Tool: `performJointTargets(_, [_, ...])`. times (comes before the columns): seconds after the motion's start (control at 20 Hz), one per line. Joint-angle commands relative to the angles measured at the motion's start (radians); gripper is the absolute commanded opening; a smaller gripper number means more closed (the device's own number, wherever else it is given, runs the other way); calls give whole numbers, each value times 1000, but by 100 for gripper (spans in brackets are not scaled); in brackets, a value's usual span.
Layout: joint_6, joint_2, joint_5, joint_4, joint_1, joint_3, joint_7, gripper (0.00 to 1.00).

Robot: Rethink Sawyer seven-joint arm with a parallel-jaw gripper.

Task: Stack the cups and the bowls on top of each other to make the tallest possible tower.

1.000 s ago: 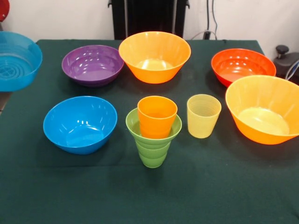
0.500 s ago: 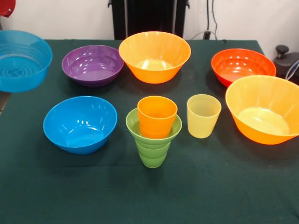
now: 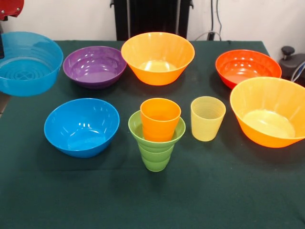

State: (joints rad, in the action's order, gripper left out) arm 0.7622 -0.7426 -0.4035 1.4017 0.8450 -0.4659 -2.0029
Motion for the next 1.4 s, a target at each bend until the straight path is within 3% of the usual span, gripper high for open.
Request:
performJointTargets(0.05, [93,25,18,13,-51,-44,105,0])
performJointTargets(1.4, [33,15,79,17,-217,75,-120,0])
